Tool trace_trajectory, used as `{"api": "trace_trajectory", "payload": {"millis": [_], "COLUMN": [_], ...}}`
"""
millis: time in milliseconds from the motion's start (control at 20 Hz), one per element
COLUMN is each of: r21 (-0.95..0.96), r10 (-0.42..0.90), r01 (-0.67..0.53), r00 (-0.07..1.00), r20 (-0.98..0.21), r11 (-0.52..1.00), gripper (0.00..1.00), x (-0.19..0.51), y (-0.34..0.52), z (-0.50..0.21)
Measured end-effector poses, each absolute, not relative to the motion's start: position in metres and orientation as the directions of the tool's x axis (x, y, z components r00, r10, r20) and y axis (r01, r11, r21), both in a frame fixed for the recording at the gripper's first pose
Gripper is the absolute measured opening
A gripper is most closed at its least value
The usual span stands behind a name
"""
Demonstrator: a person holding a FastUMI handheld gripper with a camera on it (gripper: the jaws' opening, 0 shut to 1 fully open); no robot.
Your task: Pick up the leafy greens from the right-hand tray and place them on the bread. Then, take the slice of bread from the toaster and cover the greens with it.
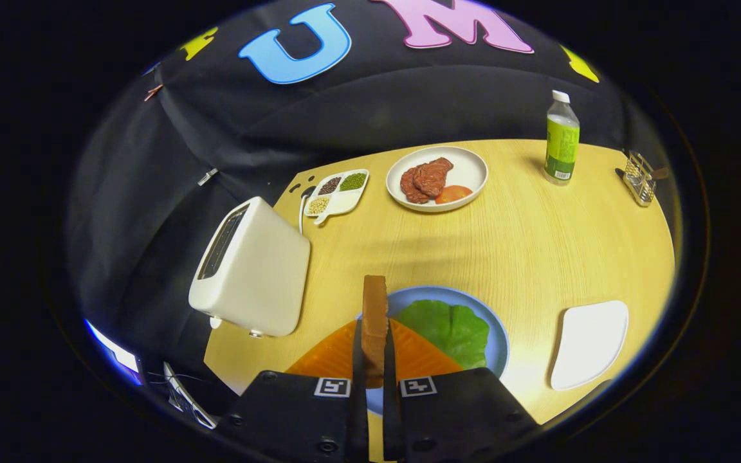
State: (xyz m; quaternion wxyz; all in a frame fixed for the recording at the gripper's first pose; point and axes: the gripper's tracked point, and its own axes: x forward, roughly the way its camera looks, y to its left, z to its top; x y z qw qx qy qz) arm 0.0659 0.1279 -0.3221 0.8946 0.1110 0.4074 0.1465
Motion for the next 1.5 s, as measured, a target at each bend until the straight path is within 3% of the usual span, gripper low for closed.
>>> {"api": "trace_trajectory", "payload": {"millis": [400,550,600,750,950,1000,1500], "r21": [0.347,0.326,0.300,0.245,0.228,0.222,0.122], "r10": [0.349,0.337,0.321,0.287,0.286,0.287,0.237], "r01": [-0.121,-0.122,-0.131,-0.149,-0.173,-0.183,-0.206], "r00": [0.584,0.560,0.554,0.533,0.539,0.548,0.764], "r20": [-0.733,-0.757,-0.768,-0.796,-0.792,-0.786,-0.600], "r11": [0.930,0.937,0.945,0.958,0.958,0.958,0.971], "gripper": [0.17,0.23,0.34,0.46,0.76,0.98,0.99], "x": [0.064,0.058,0.056,0.045,0.037,0.036,0.047], "y": [0.103,0.094,0.088,0.075,0.063,0.058,0.003], "z": [-0.349,-0.355,-0.357,-0.366,-0.355,-0.347,-0.223]}}
